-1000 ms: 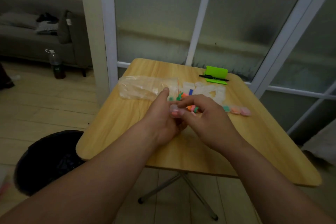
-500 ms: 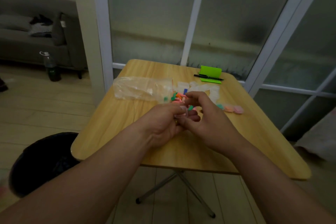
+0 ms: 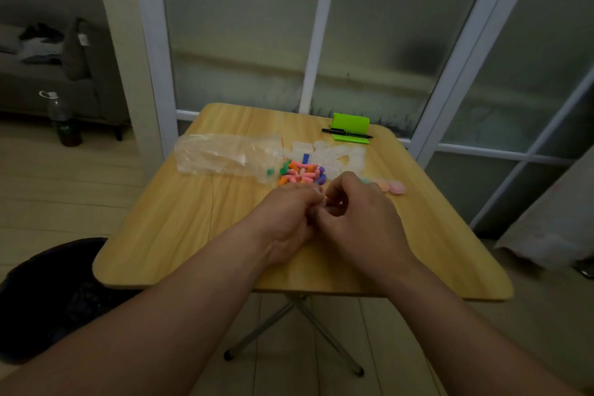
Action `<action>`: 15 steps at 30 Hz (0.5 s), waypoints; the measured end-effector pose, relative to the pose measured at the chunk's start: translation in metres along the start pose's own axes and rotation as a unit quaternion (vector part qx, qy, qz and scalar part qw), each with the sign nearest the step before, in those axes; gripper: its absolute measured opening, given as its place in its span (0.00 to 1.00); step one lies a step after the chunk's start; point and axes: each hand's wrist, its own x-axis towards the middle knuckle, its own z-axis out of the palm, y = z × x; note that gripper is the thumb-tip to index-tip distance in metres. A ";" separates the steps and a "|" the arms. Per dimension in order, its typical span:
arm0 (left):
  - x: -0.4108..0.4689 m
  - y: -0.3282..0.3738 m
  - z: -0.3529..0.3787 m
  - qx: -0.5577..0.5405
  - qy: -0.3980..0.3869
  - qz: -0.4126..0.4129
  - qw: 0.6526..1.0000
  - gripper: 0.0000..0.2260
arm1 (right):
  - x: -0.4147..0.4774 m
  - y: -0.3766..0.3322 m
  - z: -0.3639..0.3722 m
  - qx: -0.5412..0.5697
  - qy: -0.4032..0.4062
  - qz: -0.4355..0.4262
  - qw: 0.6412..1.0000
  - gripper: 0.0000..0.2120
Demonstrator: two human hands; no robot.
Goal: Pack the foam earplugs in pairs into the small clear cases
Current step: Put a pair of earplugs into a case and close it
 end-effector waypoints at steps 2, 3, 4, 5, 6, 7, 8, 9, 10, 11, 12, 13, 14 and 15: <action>0.000 -0.005 0.005 0.006 -0.001 -0.010 1.000 0.18 | -0.003 0.004 -0.003 -0.002 0.002 0.007 1.000 0.09; 0.000 -0.006 0.008 0.009 -0.005 -0.016 1.000 0.18 | -0.004 0.007 -0.004 0.000 0.003 0.010 1.000 0.09; -0.001 -0.008 0.011 0.012 -0.014 -0.022 1.000 0.17 | -0.005 0.010 -0.005 0.003 0.004 0.014 1.000 0.08; -0.002 -0.008 0.014 0.019 -0.022 -0.027 0.999 0.15 | -0.005 0.014 -0.007 0.006 0.006 0.020 1.000 0.08; -0.003 -0.008 0.016 0.026 -0.030 -0.031 0.999 0.12 | -0.003 0.019 -0.009 0.005 0.008 0.030 1.000 0.08; -0.002 -0.008 0.017 0.033 -0.033 -0.034 0.998 0.10 | -0.001 0.027 -0.012 0.000 0.014 0.043 0.999 0.08; -0.001 -0.006 0.018 0.035 -0.030 -0.029 0.998 0.10 | 0.003 0.036 -0.016 -0.010 0.023 0.057 0.998 0.09; 0.001 -0.005 0.018 0.034 -0.019 -0.020 0.999 0.12 | 0.006 0.048 -0.020 -0.021 0.033 0.074 0.996 0.09; 0.005 -0.003 0.017 0.031 -0.003 -0.012 0.999 0.14 | 0.008 0.062 -0.024 -0.031 0.042 0.094 0.994 0.10; 0.008 -0.001 0.016 0.029 0.012 -0.004 1.000 0.15 | 0.010 0.076 -0.029 -0.038 0.046 0.117 0.991 0.09; 0.011 0.001 0.016 0.024 0.021 0.002 0.999 0.15 | 0.011 0.091 -0.034 -0.042 0.047 0.143 0.988 0.09; 0.012 0.003 0.015 0.019 0.026 0.005 0.999 0.15 | 0.010 0.103 -0.039 -0.047 0.046 0.167 0.984 0.09; 0.013 0.005 0.015 0.013 0.027 0.008 1.000 0.16 | 0.009 0.114 -0.042 -0.055 0.044 0.188 0.980 0.09; 0.014 0.006 0.015 0.012 0.028 0.010 0.999 0.16 | 0.008 0.123 -0.045 -0.065 0.044 0.203 0.976 0.09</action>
